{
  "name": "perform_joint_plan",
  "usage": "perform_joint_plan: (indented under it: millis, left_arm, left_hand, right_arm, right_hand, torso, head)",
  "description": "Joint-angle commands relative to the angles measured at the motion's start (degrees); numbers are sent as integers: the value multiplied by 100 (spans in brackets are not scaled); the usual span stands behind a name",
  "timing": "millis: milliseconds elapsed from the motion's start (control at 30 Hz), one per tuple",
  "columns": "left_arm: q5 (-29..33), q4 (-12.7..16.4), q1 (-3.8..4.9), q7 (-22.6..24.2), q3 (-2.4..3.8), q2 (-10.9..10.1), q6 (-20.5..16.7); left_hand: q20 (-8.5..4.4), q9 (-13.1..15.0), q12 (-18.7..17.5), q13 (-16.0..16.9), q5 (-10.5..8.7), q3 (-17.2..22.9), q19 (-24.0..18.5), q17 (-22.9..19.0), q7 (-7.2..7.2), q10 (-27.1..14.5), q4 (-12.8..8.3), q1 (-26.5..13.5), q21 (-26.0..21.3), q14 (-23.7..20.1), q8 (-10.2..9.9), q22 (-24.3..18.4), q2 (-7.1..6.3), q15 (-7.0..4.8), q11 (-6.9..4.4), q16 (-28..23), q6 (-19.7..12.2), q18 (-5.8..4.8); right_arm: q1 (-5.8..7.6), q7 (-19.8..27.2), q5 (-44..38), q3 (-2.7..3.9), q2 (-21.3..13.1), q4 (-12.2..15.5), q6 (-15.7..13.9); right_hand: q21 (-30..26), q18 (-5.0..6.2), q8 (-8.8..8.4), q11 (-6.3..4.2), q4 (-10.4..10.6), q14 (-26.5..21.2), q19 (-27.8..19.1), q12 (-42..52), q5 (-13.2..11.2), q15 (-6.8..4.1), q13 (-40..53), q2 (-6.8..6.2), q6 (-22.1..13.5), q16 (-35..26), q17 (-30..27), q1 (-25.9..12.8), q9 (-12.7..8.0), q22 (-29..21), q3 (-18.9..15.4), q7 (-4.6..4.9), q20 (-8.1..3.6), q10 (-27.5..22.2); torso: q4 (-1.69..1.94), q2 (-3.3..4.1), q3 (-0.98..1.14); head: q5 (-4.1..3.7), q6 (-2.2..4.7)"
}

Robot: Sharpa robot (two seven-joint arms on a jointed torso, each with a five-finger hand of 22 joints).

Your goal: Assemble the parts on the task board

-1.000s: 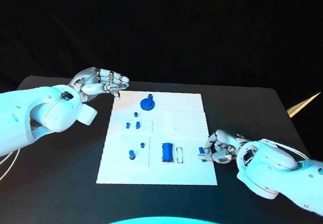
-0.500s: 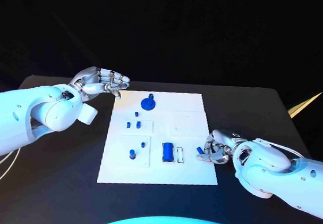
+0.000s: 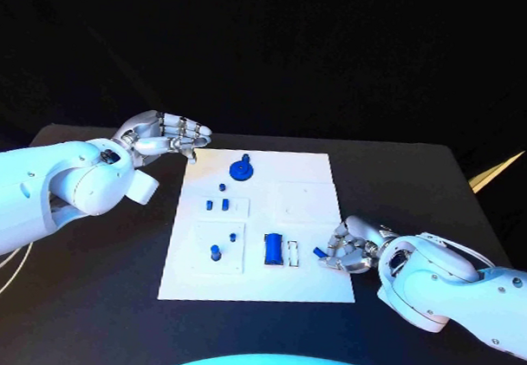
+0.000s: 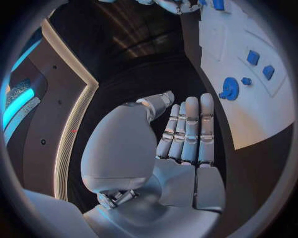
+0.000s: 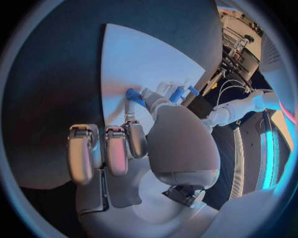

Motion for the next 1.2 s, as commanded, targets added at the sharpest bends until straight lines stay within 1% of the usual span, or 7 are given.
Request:
perform_joint_plan:
  millis: [33, 200, 633, 767, 833, 1000, 1200]
  left_arm:
    - [-2, 8, 0, -6, 4, 13, 20]
    - [-5, 6, 0, -15, 3, 18, 24]
    - [-8, 13, 0, -20, 3, 22, 25]
    - [-11, 17, 0, -22, 3, 20, 25]
    - [-12, 18, 0, -22, 3, 19, 25]
    - [-14, 22, 0, -24, 3, 17, 27]
    - [-15, 23, 1, -27, 3, 13, 28]
  left_hand:
    - [-10, -9, 78, -54, 126, -154, 22, -70, 59, -77, 24, 3, -104, -10, 61, -80, 71, -13, -8, -71, -13, 35]
    - [-11, -9, 80, -55, 126, -149, 24, -72, 59, -78, 19, 12, -103, -11, 62, -79, 75, -14, -8, -72, -13, 36]
    - [-11, -9, 80, -55, 126, -149, 24, -72, 59, -78, 19, 12, -103, -11, 62, -79, 75, -14, -8, -72, -13, 36]
    - [-11, -9, 80, -55, 126, -149, 24, -72, 59, -78, 19, 12, -103, -11, 62, -79, 75, -14, -8, -72, -13, 36]
    - [-11, -9, 80, -55, 126, -149, 24, -72, 59, -78, 19, 12, -103, -11, 62, -79, 75, -14, -8, -72, -13, 36]
    - [-14, -10, 84, -58, 126, -144, 28, -77, 61, -84, 8, 26, -98, -12, 65, -75, 77, -15, -6, -74, -14, 35]
    - [-14, -10, 84, -58, 126, -144, 28, -77, 61, -84, 8, 26, -98, -12, 65, -75, 77, -15, -6, -74, -14, 35]
  right_arm:
    - [54, 136, 455, -7, -5, 85, -150]
    - [119, 279, 964, -4, 34, 184, -314]
    - [145, 273, 1369, -2, 319, 114, -293]
    - [141, 196, 1367, -3, 429, 36, -258]
    - [140, 156, 1351, -3, 475, 2, -226]
    - [138, 56, 1274, -3, 555, -59, -103]
    - [135, 0, 1224, -3, 602, -79, 17]
  right_hand:
    - [45, -147, 39, -47, -354, 511, 515, -9, 180, -34, 733, 119, -163, 48, 1245, 111, -66, 1495, 1258, -89, -46, 29]
    - [26, -143, 78, -37, -528, 509, 511, -14, 170, -25, 733, 114, -207, 42, 1237, -82, 6, 1490, 1435, -77, -37, 29]
    - [18, -141, 78, -29, -573, 509, 509, -12, 158, -17, 739, 96, -223, 40, 1234, -449, 42, 1488, 1519, -69, -28, 32]
    - [2, -138, 54, -19, -485, 508, 506, -14, 151, -8, 741, 74, -220, 38, 1231, -760, 40, 1483, 1505, -58, -21, 33]
    - [4, -139, 38, -10, -366, 510, 506, -11, 146, 0, 743, 65, -203, 40, 1235, -1020, 35, 1484, 1452, -50, -15, 36]
    - [13, -140, 24, -3, -249, 509, 509, -10, 136, 5, 746, 15, -165, 38, 1233, -1324, 33, 1486, 1334, -44, -10, 40]
    - [19, -141, 26, -9, -162, 510, 510, -15, 136, 0, 744, -34, -118, 40, 1237, -1522, 35, 1488, 1216, -53, -11, 42]
  torso:
    - [10, 4, -4]
    - [6, 4, -6]
    - [5, 5, -5]
    - [10, 8, -3]
    - [7, 6, -2]
    - [15, 8, -3]
    - [-3, 5, 2]
  head:
    - [-5, 7]
    - [-7, 1]
    - [-5, -7]
    - [-3, -8]
    - [-3, -9]
    - [2, -27]
    - [15, -39]
